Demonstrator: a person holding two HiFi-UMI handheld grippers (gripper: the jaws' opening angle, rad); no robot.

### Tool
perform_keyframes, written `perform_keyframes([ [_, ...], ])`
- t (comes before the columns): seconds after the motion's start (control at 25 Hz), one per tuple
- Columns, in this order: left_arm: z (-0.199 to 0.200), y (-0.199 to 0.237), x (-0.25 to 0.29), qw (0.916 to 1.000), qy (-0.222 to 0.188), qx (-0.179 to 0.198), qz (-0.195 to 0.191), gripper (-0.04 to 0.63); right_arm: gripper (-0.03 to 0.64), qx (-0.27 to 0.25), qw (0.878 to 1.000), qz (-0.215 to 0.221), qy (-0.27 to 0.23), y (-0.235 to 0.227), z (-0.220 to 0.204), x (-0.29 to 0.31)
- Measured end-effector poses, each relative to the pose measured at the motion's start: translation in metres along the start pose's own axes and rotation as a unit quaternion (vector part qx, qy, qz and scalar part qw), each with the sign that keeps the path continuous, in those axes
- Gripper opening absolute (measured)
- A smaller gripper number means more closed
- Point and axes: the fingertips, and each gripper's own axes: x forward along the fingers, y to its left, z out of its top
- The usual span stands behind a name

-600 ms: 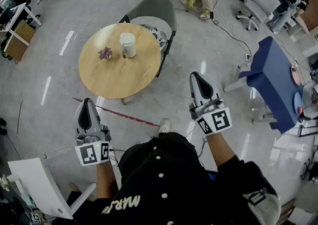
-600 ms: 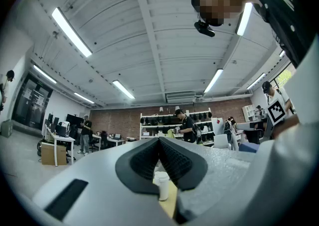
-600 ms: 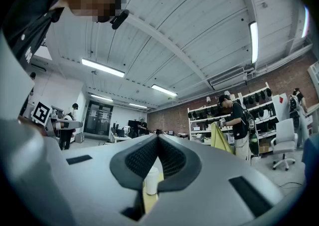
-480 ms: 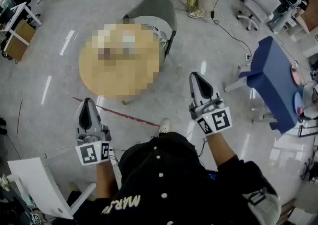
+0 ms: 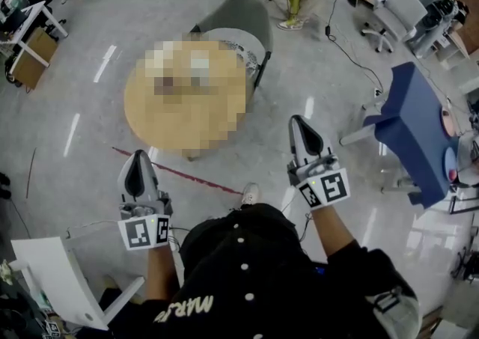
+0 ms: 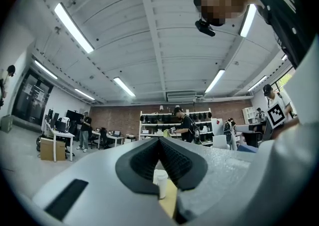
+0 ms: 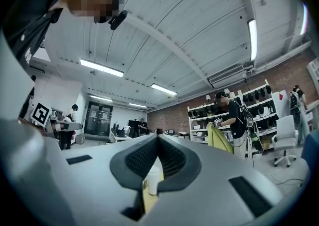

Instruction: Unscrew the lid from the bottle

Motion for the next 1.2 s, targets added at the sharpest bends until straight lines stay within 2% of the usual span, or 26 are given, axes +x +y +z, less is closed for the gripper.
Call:
perform_keyframes([
  [0.28,-0.003,-0.014,0.008,0.9993,0.006,0.035,-0.01,0.003,0.005,0.027,0.999,0.026,-0.006,-0.004,-0.003,0.008],
  [0.4,-0.003,-0.021,0.014,0.999,-0.001,0.042,-0.016,0.006,0.072,0.029,0.999,0.042,-0.007,-0.011,-0.004,0.015],
  [0.44,-0.004,-0.023,0.018,0.999,-0.001,0.042,-0.018,0.03,0.1,0.03,0.998,0.047,-0.008,-0.014,-0.005,0.018],
  [0.48,-0.006,-0.025,0.021,0.999,0.001,0.042,-0.016,0.134,0.144,0.033,0.998,0.053,-0.009,-0.018,-0.007,0.021],
  [0.52,-0.008,-0.026,0.025,0.9991,0.005,0.042,-0.011,0.26,0.219,0.036,0.998,0.058,-0.009,-0.023,-0.009,0.023],
  [0.56,-0.011,-0.026,0.028,0.9991,0.011,0.041,-0.004,0.312,0.302,0.038,0.997,0.062,-0.009,-0.028,-0.011,0.025],
  [0.6,-0.014,-0.027,0.03,0.999,0.017,0.04,0.003,0.318,0.331,0.038,0.997,0.067,-0.008,-0.033,-0.013,0.027],
  [0.8,-0.021,-0.046,0.045,0.9979,0.038,0.047,0.021,0.319,0.328,0.042,0.995,0.089,-0.002,-0.058,-0.02,0.033],
  [1.0,-0.026,-0.055,0.055,0.997,0.04,0.05,0.043,0.322,0.325,0.039,0.993,0.114,0.005,-0.074,-0.031,0.042],
  [1.2,-0.043,-0.055,0.071,0.9966,0.06,0.045,0.033,0.322,0.322,0.045,0.991,0.121,0.018,-0.081,-0.045,0.057],
])
